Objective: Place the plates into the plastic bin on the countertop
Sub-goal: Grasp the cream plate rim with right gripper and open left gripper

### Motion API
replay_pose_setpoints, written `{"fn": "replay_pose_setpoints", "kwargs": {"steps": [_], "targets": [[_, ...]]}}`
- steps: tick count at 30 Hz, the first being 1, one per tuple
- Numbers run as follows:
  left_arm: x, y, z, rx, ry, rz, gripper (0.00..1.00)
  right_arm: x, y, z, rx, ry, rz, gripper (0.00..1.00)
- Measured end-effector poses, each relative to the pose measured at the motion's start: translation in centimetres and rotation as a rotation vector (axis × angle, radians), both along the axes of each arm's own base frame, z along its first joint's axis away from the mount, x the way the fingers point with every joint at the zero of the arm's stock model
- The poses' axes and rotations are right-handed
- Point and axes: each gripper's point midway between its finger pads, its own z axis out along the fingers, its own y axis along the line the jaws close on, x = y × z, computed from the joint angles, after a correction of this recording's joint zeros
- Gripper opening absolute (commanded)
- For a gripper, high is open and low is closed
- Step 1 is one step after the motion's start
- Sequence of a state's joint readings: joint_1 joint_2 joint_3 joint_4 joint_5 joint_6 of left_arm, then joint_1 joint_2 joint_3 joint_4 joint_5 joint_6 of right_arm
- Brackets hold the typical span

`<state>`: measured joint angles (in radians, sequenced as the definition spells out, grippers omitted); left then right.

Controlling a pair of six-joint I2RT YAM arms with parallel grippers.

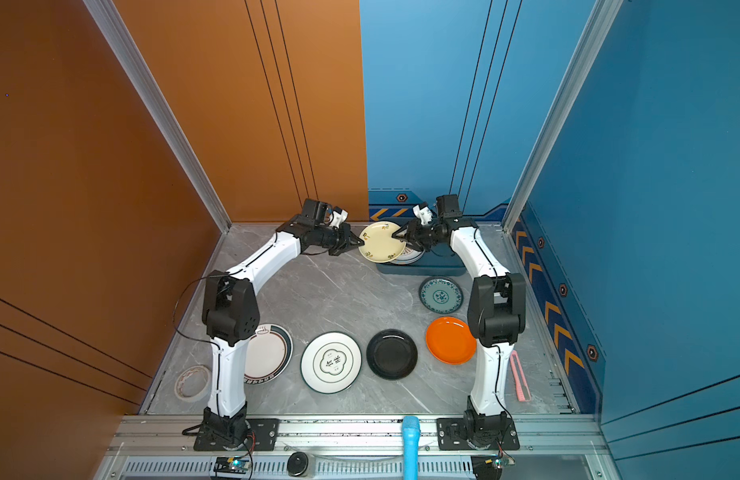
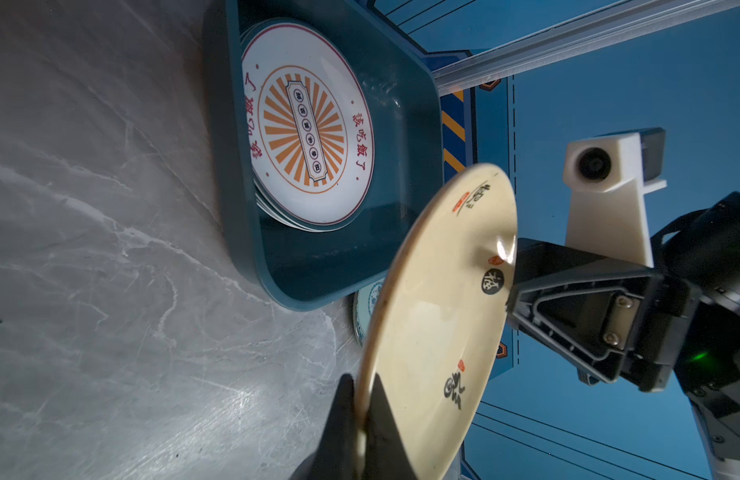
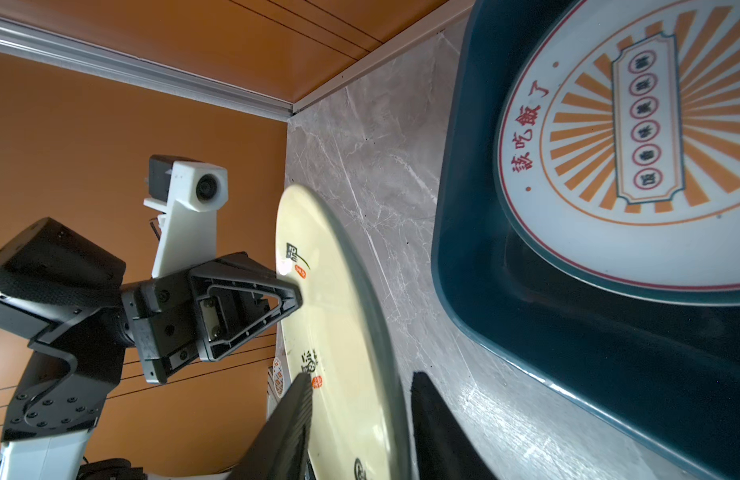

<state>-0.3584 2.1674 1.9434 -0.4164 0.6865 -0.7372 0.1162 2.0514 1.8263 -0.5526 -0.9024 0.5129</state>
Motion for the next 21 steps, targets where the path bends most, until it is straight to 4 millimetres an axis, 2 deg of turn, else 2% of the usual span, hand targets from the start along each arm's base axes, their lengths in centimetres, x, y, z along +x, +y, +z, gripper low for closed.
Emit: {"fn": "replay_pose_setpoints", "kwargs": {"steps": [6, 9, 11, 13, 18, 21], "targets": [[0.5, -0.3, 0.0, -0.016, 0.009, -0.001, 0.0, 0.4, 0.3, -1.2, 0.002, 0.019, 0.015, 0.1], [0.7, 0.0, -0.7, -0.012, 0.031, 0.006, 0.02, 0.7, 0.5, -1.8, 0.015, 0.039, 0.021, 0.05], [0.7, 0.2, -0.9, -0.007, 0.04, 0.01, 0.05, 0.7, 0.6, -2.0, 0.021, 0.046, 0.026, 0.02], [0.7, 0.3, -0.8, -0.007, 0.04, 0.012, 0.13, 0.9, 0.7, -1.9, 0.023, 0.046, 0.028, 0.0], [1.0, 0.3, -0.1, -0.011, 0.015, 0.008, 0.45, 1.8, 0.5, -1.6, 0.008, 0.029, 0.009, 0.0], [1.0, 0.3, 0.0, -0.012, 0.014, 0.009, 0.99, 2.4, -0.4, -2.0, -0.013, 0.036, -0.025, 0.0]]}}
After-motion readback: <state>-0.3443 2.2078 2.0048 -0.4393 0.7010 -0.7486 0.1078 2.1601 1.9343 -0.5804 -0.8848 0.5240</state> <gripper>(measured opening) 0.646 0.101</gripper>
